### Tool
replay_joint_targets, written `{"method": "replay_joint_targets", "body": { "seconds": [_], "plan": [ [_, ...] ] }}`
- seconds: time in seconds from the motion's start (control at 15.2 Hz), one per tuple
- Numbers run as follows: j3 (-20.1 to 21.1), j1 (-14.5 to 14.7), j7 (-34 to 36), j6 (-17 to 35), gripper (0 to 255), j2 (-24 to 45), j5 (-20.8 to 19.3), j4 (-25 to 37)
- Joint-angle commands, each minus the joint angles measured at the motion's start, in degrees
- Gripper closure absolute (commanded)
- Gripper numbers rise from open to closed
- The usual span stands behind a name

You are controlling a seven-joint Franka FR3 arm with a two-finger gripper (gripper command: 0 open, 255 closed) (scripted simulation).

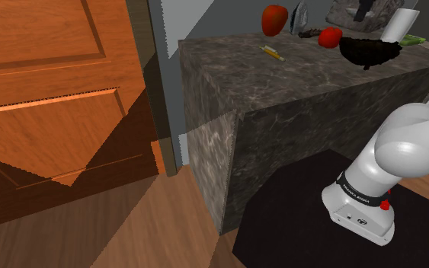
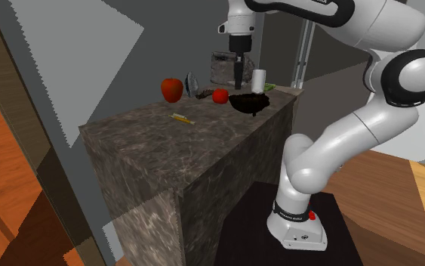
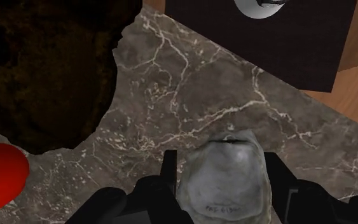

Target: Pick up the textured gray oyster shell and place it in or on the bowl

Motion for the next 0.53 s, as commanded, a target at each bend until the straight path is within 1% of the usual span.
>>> {"method": "replay_joint_targets", "body": {
  "seconds": [0.0, 0.46],
  "plan": [
    [-2.5, -0.3, -2.8, -0.2, 255, 0.3, -1.8, 0.9],
    [-12.1, -0.6, -12.8, 1.1, 255, 3.2, -7.7, 5.1]
  ]
}}
